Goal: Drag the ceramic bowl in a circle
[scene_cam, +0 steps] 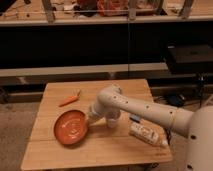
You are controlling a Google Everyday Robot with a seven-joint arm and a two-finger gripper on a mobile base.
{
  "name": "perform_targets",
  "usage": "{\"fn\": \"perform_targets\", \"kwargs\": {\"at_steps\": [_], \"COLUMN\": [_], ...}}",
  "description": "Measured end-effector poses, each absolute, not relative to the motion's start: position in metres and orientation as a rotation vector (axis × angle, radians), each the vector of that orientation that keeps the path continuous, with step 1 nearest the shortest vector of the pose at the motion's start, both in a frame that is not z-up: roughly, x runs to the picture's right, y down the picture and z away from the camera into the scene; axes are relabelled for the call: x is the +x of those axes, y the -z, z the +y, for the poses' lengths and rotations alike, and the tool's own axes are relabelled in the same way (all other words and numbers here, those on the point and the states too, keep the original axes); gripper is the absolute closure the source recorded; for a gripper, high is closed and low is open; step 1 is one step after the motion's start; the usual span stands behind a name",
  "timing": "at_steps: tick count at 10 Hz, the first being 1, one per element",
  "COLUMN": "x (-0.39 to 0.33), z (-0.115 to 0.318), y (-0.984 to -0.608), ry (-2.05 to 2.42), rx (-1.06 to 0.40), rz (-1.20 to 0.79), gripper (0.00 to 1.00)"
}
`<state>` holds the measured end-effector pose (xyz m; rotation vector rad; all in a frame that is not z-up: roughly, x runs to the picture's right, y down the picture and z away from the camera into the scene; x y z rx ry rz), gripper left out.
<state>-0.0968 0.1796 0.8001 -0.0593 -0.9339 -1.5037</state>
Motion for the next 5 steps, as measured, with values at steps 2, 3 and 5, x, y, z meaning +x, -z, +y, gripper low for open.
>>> {"fn": "perform_targets", "kwargs": {"at_steps": [2, 3, 5], "x": [-0.102, -0.107, -0.127], "z": [0.192, 0.197, 0.205], "y": [-0.781, -0.774, -0.760], "ry": [1.605, 1.640, 1.719], "rx": [-0.024, -0.015, -0.006], "rz": [-0.939, -0.944, -0.965], "gripper": [1.00, 1.00, 1.00]}}
